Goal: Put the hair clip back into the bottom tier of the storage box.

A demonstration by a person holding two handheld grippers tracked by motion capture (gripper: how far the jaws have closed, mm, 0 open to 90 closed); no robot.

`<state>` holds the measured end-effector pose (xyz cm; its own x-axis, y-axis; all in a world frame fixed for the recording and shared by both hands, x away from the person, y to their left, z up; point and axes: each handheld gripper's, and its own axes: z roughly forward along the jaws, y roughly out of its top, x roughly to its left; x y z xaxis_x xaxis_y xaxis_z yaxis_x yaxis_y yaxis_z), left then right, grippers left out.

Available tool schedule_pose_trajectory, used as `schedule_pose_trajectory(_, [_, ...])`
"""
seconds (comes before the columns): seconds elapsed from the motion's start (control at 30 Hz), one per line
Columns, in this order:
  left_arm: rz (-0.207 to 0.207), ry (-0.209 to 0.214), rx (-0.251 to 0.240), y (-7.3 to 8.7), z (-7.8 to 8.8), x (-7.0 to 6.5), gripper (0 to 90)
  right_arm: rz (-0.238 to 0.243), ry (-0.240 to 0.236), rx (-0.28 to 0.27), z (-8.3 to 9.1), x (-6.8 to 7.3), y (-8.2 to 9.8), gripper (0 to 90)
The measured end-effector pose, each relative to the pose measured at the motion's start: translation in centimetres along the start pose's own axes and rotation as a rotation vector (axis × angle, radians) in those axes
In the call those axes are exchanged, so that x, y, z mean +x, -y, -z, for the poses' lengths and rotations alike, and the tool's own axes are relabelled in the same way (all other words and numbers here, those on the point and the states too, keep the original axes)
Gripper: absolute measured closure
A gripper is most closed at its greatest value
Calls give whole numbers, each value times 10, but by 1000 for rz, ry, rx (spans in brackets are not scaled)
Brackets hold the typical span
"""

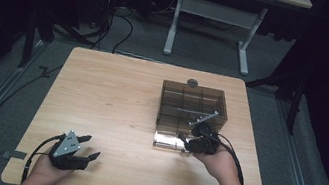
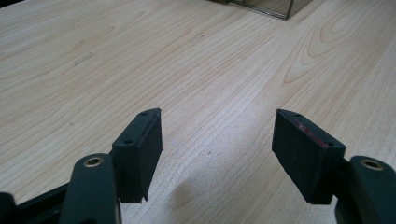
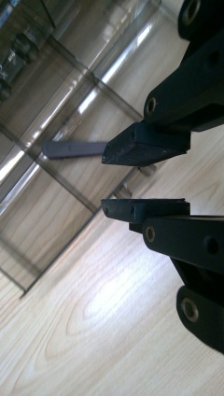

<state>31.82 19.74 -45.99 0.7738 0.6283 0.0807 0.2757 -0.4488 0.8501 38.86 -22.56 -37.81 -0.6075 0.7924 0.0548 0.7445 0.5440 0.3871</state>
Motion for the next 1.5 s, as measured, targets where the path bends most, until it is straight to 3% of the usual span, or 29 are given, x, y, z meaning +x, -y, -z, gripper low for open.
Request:
schedule_pose_trajectory(0.1, [1, -2, 1, 0, 0, 0, 337, -3, 24, -51, -1, 3, 12, 730])
schedule_pose_trajectory(0.4, [1, -4, 0, 0, 0, 0, 337, -32, 26, -183, -10, 8, 46, 698])
schedule_pose_trajectory(0.47, [3, -2, -1, 0, 0, 0, 336, -37, 30, -240, -14, 10, 57, 675])
schedule_pose_trajectory(0.53, [4, -2, -1, 0, 0, 0, 336, -36, 30, -255, -15, 11, 61, 671])
schedule_pose_trajectory(0.6, [5, 0, -2, 0, 0, 0, 336, -43, 26, -298, -18, 13, 70, 666])
schedule_pose_trajectory(0.63, [7, -1, -4, 0, 0, 0, 336, -53, 23, -353, -20, 16, 79, 663])
schedule_pose_trajectory(0.67, [7, -1, -4, 0, 0, 1, 336, -53, 23, -353, -20, 16, 79, 663])
schedule_pose_trajectory(0.77, [6, -1, -4, 0, 0, 0, 336, -48, 27, -433, -26, 22, 93, 654])
schedule_pose_trajectory(1.0, [3, -11, -4, 0, 0, 0, 334, -48, 64, -608, -32, 35, 118, 641])
schedule_pose_trajectory(1.03, [-2, -14, 3, 0, 0, -1, 334, -71, 42, -638, -28, 36, 122, 632])
schedule_pose_trajectory(1.13, [-9, -16, 6, 0, -1, -2, 334, -107, 40, -649, -30, 34, 125, 611])
schedule_pose_trajectory(1.5, [-11, -6, 3, 0, -1, -2, 334, -89, 68, -609, -34, 38, 121, 591])
